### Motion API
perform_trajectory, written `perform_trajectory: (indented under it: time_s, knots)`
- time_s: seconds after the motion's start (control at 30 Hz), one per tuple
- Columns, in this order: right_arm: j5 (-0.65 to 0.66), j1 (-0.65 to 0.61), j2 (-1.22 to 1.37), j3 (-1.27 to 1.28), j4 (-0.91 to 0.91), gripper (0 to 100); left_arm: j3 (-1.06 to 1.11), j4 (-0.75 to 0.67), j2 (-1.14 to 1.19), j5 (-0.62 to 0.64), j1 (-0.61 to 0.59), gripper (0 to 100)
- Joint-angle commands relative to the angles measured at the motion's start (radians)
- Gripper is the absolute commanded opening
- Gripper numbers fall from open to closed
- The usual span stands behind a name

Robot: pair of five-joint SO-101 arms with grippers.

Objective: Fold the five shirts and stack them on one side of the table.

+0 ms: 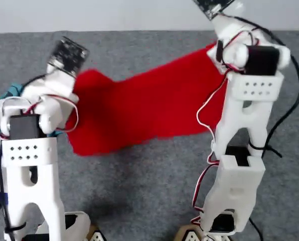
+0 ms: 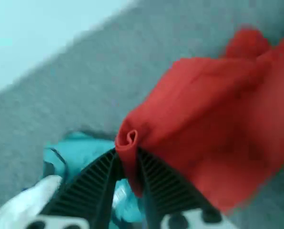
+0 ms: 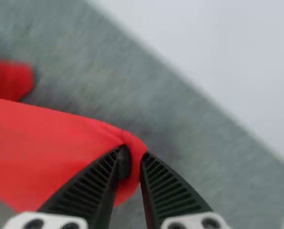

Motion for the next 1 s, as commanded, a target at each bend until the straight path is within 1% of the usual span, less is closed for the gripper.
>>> perform_trajectory:
  time_s: [0.0, 0.27, 0.33, 0.5, 0.73, 0.77, 0.83, 0.97]
  knots:
    - [0.009, 0.013, -0.145, 0.216, 0.041, 1.0, 0.039, 0.018, 0.0, -0.046, 0.003, 0]
    - [0.009, 0.013, -0.418, 0.694, 0.041, 0.9, 0.054, 0.181, 0.0, -0.12, 0.0, 0]
    - [0.009, 0.013, -0.476, 0.815, 0.041, 0.9, 0.056, 0.224, 0.002, -0.157, 0.0, 0]
    - [0.014, 0.013, -0.613, 1.089, 0.039, 0.9, 0.077, 0.321, 0.002, -0.285, 0.005, 0]
    - [0.017, 0.013, -0.78, 1.355, 0.038, 0.9, 0.205, 0.423, 0.0, -0.494, -0.002, 0]
    - [0.017, 0.013, -0.791, 1.387, 0.031, 1.0, 0.225, 0.431, 0.0, -0.522, -0.002, 0]
    - [0.017, 0.013, -0.794, 1.438, -0.005, 1.1, 0.255, 0.423, 0.006, -0.534, -0.003, 0]
    - [0.011, 0.013, -0.786, 1.508, -0.157, 1.8, 0.309, 0.322, 0.008, -0.531, -0.003, 0]
